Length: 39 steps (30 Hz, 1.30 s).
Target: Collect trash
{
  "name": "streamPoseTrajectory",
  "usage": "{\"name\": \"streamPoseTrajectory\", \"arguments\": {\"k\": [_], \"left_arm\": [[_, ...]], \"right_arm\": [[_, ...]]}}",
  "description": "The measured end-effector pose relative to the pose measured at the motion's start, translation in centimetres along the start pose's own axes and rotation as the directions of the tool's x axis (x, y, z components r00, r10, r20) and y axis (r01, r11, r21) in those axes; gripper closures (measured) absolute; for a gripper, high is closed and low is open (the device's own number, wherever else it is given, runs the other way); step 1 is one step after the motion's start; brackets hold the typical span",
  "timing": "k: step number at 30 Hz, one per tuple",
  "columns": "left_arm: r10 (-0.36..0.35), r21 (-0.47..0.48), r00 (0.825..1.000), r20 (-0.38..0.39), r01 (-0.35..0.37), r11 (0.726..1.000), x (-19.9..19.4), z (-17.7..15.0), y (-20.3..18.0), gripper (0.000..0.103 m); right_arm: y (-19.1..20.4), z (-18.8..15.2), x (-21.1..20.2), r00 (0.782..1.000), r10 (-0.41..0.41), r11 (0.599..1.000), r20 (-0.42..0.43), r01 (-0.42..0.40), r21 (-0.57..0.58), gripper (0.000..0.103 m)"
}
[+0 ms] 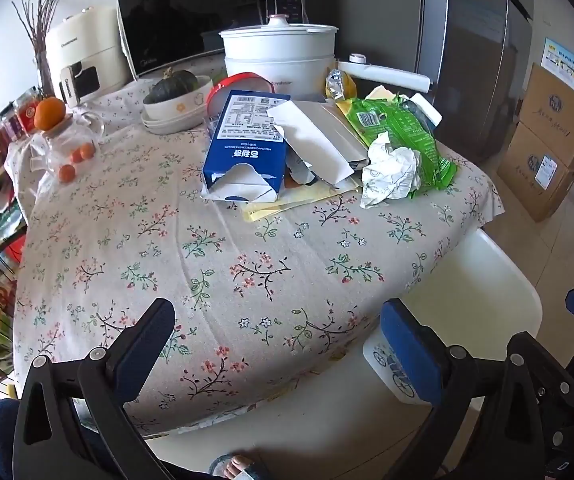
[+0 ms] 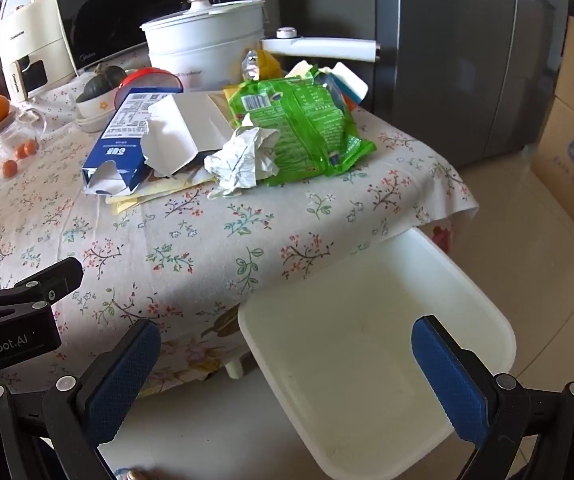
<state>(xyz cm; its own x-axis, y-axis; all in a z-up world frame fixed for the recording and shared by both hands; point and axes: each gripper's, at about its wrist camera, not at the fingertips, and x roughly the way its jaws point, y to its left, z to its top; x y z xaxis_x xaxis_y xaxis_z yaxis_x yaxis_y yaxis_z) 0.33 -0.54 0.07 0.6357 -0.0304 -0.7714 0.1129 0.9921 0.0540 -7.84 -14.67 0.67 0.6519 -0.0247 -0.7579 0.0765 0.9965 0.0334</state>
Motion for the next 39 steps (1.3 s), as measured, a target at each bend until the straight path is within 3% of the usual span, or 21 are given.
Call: {"name": "streamPoseTrajectory", "arguments": {"k": [5,12,39], "left_arm": [[-0.003,-0.006,1.0,-0.009,0.003,1.0,0.6,-0.3,0.4,0.0],[-0.012,-0.026,1.0,-0.014,0.011,1.0,1.1,-0.5,0.8,0.0],[-0.021,-0.039,0.999,-0.027,0.02,0.999,1.8,-0.5,1.1,0.0]], "right_arm": [[0.2,-0.1,0.6,0.999,0.034,0.999,-0.004,-0.034,-0.005,0.0],[0.3,-0.1,0.9,1.0,0.002,1.0,0.019,-0.002,-0.009,0.0],[1.3,-0.3,1.6,1.0,0.011,0.999,0.026,-0.01,-0.042,0.0]]}}
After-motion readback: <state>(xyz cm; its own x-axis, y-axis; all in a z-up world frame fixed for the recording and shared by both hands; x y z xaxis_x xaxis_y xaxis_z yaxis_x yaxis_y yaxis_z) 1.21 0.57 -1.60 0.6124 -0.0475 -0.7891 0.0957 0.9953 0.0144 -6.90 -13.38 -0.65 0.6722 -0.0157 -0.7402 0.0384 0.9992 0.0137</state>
